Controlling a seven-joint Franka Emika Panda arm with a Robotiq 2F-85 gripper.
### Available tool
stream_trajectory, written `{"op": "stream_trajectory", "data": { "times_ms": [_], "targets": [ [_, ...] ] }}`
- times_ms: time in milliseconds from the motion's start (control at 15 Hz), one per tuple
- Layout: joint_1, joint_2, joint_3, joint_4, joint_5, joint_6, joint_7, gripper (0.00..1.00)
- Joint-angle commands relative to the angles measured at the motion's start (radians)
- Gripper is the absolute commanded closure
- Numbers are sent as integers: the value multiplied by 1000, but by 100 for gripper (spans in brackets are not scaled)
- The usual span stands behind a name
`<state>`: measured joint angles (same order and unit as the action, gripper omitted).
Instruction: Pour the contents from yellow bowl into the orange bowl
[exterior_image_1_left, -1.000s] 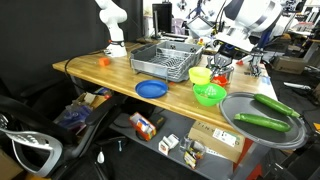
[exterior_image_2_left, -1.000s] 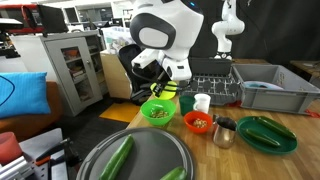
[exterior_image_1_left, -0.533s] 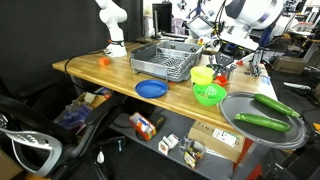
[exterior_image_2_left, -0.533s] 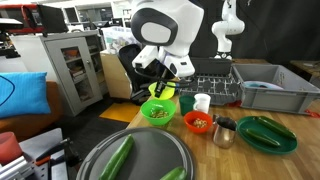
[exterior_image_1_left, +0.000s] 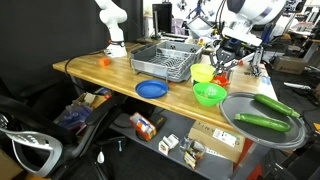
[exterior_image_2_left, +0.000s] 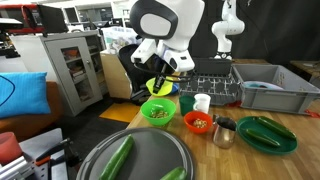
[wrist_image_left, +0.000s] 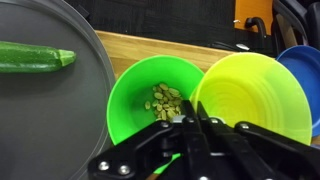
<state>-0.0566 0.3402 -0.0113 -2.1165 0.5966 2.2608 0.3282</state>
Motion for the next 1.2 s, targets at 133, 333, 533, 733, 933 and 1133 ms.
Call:
{"op": "stream_trajectory", "data": {
  "times_ms": [133,333,533,733,933,1133],
  "targets": [
    [4,0,-4,2,1,-2,0,96],
    [4,1,-4,2,1,-2,0,96],
    [4,1,-4,2,1,-2,0,96],
    [8,0,1,3,-8,-7,-19,99],
    [14,0,9,4,-14,-14,-48,99],
    [25,-3,12,1,-23,-11,-75,99]
  ]
}}
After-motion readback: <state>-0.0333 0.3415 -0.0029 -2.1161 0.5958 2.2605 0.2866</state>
